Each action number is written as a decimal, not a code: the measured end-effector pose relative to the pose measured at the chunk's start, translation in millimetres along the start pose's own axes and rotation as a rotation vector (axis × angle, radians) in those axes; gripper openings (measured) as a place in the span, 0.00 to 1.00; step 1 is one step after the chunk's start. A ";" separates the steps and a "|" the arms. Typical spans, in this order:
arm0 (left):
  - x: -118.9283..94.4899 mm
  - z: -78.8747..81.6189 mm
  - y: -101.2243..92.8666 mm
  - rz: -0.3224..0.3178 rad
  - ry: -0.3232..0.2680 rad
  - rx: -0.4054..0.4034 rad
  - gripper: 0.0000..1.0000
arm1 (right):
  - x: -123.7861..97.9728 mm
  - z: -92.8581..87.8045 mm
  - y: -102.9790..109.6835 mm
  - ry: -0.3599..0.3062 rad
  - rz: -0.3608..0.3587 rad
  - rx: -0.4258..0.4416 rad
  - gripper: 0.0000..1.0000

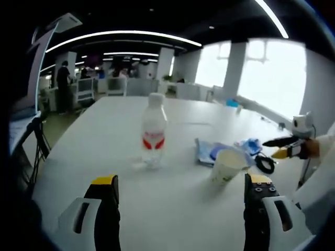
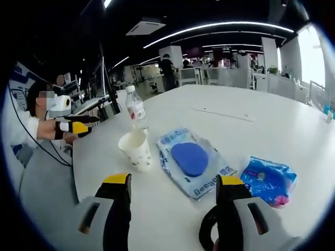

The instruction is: Arrange the tabletop items into an orderly group along one side of the table until the central work area is clear of visible clutter.

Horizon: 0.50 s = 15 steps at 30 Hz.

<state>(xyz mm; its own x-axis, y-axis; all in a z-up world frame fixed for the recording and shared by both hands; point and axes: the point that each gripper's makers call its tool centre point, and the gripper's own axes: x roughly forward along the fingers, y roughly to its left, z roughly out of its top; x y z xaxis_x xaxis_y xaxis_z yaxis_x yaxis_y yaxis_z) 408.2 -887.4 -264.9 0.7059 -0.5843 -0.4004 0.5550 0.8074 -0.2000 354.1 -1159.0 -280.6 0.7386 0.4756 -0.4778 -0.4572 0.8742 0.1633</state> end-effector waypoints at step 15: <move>-6.5 -10.0 -0.9 0.011 0.030 0.016 0.94 | 28.0 25.9 48.7 0.045 0.202 -0.227 0.52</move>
<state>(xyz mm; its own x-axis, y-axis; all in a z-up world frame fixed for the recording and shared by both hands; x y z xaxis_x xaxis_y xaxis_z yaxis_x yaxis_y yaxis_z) 398.7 -883.5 -271.1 0.6986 -0.5728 -0.4287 0.5544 0.8122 -0.1816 365.3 -1100.6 -263.7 0.6007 0.6285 -0.4941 -0.6957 0.7154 0.0642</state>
